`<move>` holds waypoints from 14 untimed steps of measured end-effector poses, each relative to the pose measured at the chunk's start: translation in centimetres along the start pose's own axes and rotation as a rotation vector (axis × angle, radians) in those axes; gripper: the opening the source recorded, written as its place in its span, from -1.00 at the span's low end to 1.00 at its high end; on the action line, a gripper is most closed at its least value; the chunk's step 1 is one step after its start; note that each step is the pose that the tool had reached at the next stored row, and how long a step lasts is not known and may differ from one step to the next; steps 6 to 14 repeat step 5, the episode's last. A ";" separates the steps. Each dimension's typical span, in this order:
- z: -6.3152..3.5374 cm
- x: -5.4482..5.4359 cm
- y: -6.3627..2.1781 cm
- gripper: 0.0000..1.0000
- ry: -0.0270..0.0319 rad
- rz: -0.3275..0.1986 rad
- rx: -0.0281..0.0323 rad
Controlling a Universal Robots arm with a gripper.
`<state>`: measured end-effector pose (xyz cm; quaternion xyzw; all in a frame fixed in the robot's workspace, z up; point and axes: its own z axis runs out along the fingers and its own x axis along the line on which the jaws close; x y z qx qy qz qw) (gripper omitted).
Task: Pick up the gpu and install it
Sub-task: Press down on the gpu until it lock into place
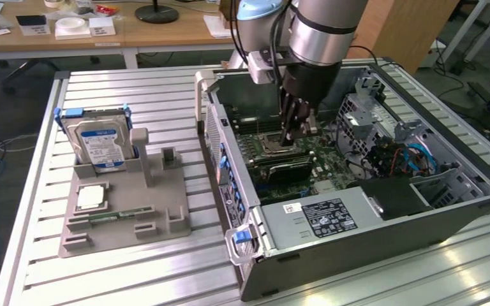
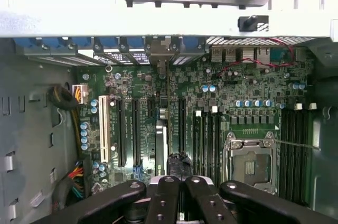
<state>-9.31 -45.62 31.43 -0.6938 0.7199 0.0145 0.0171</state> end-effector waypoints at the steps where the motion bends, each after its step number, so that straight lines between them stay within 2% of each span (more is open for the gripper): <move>1: 0.00 0.0 0.00 -0.79 -0.0001 0.000 0.0000; 14: -0.01 0.0 0.00 -0.79 0.0001 0.000 -0.0001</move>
